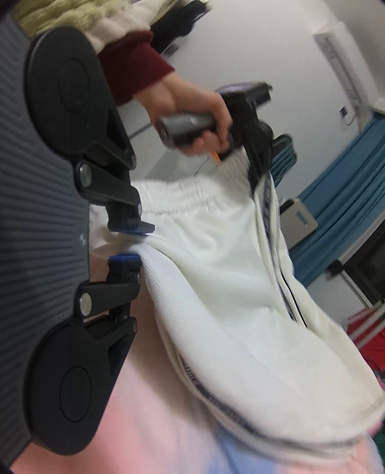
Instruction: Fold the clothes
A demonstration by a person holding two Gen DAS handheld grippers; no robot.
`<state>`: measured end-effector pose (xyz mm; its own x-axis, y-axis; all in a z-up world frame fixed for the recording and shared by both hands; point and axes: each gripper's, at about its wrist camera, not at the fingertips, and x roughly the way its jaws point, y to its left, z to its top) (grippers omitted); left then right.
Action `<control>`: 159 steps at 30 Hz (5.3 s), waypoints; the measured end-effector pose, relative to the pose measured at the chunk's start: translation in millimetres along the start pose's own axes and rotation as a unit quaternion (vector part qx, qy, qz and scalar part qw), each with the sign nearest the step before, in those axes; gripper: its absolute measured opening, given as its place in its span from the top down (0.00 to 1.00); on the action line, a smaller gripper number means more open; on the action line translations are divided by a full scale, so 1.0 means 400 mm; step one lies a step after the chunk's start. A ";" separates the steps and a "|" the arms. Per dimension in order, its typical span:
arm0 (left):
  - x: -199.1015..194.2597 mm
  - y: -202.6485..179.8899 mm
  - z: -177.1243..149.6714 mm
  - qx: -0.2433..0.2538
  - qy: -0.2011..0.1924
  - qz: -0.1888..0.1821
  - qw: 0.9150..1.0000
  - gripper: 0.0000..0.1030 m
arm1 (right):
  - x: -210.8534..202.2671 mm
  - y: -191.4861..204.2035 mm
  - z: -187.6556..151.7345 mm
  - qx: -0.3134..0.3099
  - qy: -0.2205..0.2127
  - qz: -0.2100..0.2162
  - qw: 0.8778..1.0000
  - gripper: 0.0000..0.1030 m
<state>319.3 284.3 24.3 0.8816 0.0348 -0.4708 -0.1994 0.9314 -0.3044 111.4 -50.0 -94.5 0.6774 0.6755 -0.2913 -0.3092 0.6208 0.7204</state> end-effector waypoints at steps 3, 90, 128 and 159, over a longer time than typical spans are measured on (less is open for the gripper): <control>0.098 0.025 0.084 0.026 -0.011 0.042 0.999 0.84 | 0.116 0.025 -0.007 -0.006 0.010 0.009 1.000 0.84; -0.306 -0.753 -0.669 0.413 -0.060 -0.176 0.891 0.97 | -0.387 -0.334 0.192 -0.068 -0.168 -0.334 0.925 0.19; -0.351 -0.302 -0.704 0.056 0.045 -0.275 0.959 0.97 | -0.019 -0.527 0.534 0.138 -0.172 -0.302 0.927 0.78; -0.263 -0.207 -0.700 -0.105 0.166 -0.234 0.952 0.26 | -0.778 -0.695 0.301 0.251 -0.262 -0.366 0.857 0.93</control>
<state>123.2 102.0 -132.8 0.7181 -0.5158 -0.4673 0.0710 0.7222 -0.6880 66.9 -480.6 -128.2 0.8152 -0.1748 -0.5522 0.5629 0.4641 0.6840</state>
